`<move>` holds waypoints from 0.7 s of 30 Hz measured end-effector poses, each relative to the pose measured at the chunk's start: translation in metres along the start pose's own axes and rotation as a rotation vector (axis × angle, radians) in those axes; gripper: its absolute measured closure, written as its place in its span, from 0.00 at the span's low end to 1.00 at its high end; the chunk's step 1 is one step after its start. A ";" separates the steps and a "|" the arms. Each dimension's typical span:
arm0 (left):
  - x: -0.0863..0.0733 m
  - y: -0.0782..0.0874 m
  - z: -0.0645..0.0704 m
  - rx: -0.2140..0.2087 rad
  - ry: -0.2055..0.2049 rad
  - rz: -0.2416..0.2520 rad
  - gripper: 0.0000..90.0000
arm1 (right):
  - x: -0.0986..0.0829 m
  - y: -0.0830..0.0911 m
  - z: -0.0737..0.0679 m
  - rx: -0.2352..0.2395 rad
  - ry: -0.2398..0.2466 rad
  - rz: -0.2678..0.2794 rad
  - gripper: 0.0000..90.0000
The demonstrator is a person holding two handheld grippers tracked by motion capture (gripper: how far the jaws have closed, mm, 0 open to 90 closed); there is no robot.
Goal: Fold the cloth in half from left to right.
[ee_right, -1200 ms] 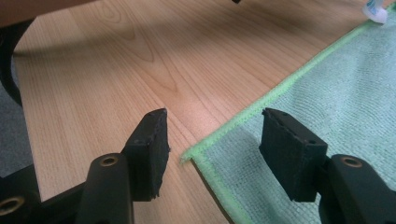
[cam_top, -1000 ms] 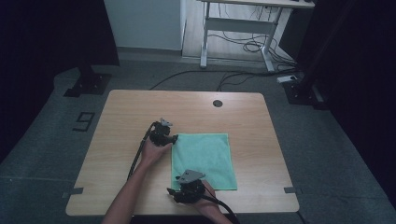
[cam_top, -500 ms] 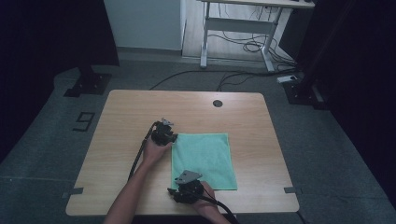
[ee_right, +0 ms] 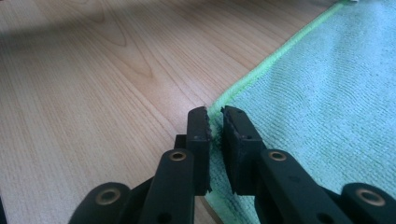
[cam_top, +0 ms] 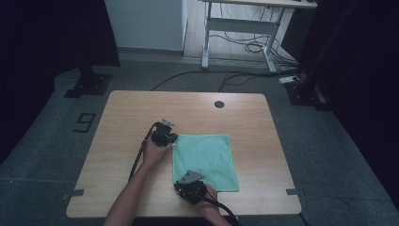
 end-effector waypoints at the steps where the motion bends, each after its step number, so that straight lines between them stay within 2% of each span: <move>1: 0.000 0.001 -0.001 0.002 -0.001 0.003 0.93 | 0.000 0.000 0.000 0.001 0.000 0.000 0.90; 9: 0.003 0.007 -0.002 -0.016 0.003 0.021 0.95 | -0.001 0.002 0.001 0.011 -0.017 0.016 0.94; 15: 0.011 0.020 0.002 -0.032 -0.004 0.051 0.97 | 0.007 0.009 -0.005 0.022 -0.018 0.073 0.94; 21: 0.012 0.029 0.003 -0.061 0.009 0.051 0.98 | 0.015 0.015 -0.011 0.029 -0.022 0.118 0.94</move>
Point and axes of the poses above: each handheld gripper's, and its own axes: y roughly backward along the jaws, x roughly out of its top, z roughly to its right, the point moved 7 cm from there along -y, roughly forward along the jaws, and after that the axes turned 6 degrees about x, right-handed, at the moved point
